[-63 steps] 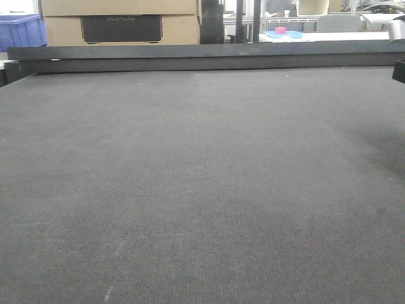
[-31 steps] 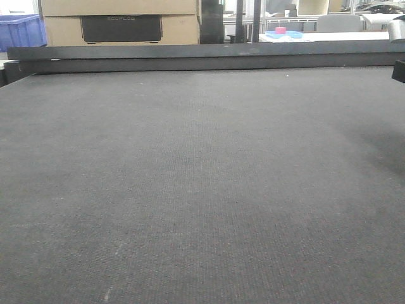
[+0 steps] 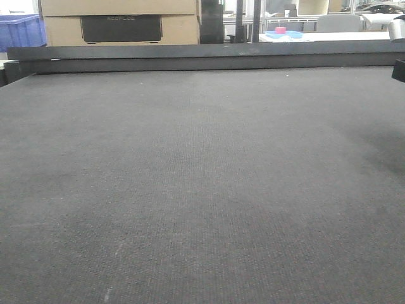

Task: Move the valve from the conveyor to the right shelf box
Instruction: 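Center each gripper over a valve and close both grippers on them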

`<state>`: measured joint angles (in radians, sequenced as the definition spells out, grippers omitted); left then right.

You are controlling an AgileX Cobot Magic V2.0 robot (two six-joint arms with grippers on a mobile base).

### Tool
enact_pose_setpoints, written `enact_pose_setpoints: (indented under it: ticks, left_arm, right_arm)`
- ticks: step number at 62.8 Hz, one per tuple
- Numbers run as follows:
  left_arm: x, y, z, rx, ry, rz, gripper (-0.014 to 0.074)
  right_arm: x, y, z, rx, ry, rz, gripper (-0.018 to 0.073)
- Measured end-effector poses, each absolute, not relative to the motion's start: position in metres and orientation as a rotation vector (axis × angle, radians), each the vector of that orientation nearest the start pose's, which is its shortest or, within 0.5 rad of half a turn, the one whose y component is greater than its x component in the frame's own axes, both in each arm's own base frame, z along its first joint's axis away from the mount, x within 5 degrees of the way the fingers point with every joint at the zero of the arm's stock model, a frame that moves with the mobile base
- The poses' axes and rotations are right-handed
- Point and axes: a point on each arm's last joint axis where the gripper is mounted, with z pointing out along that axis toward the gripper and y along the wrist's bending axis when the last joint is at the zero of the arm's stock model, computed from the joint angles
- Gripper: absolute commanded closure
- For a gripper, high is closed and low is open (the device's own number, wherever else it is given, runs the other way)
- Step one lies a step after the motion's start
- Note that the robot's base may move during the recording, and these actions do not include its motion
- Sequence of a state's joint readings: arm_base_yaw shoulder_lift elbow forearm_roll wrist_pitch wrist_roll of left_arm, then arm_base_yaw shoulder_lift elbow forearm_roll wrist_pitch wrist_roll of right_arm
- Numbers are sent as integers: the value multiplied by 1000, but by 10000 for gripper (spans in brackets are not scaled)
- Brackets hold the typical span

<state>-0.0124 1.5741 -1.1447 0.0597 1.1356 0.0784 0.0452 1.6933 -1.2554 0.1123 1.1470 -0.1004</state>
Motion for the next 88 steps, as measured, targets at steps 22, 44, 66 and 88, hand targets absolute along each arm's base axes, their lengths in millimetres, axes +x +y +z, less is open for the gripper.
enact_pose_setpoints:
  ticks: [22, 44, 66, 88]
  left_arm:
    - [296, 1, 243, 156, 3057, 90, 293]
    - [294, 2, 243, 113, 3080, 101, 496]
    - [292, 2, 249, 93, 3059, 89, 708]
    - [269, -7, 310, 184, 2736, -27, 708]
  right_arm:
    - [322, 24, 243, -158, 3058, 156, 722]
    - [322, 24, 243, -161, 3057, 156, 722]
    - [316, 24, 272, -162, 2979, 164, 722]
    - [283, 24, 352, -154, 2650, 160, 722]
